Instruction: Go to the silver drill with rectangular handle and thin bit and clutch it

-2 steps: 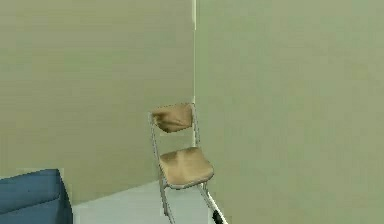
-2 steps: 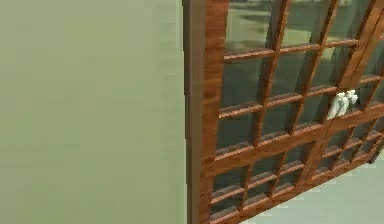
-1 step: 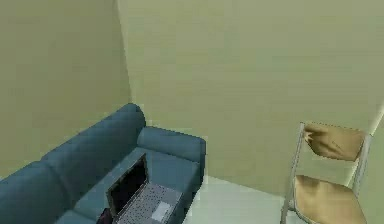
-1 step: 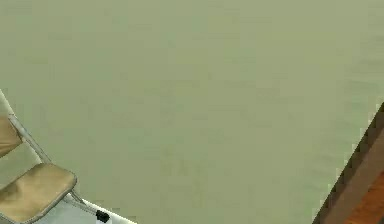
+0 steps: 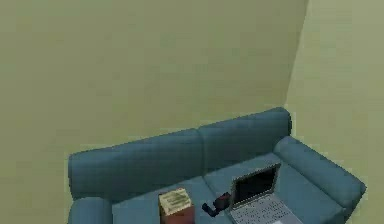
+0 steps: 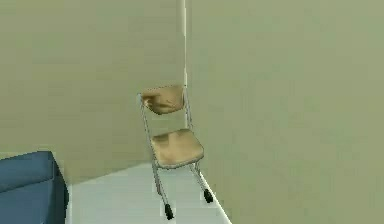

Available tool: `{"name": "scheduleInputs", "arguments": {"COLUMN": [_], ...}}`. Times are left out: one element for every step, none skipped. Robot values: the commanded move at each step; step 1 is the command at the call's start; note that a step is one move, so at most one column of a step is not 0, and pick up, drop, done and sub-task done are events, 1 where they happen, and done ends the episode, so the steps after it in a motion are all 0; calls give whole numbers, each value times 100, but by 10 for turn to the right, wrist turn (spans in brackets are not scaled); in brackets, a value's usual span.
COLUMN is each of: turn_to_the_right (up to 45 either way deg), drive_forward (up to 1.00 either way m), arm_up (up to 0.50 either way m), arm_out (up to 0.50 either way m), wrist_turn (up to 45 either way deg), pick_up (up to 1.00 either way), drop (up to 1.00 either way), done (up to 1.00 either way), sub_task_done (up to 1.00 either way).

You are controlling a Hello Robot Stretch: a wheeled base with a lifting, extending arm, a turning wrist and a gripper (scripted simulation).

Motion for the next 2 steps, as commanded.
{"name": "scheduleInputs", "arguments": {"turn_to_the_right": [-450, -300], "drive_forward": [0, 0], "arm_up": [0, 0], "arm_out": [0, 0], "wrist_turn": [0, 0], "pick_up": [0, 0], "drop": [0, 0], "done": [0, 0], "sub_task_done": [0, 0]}}
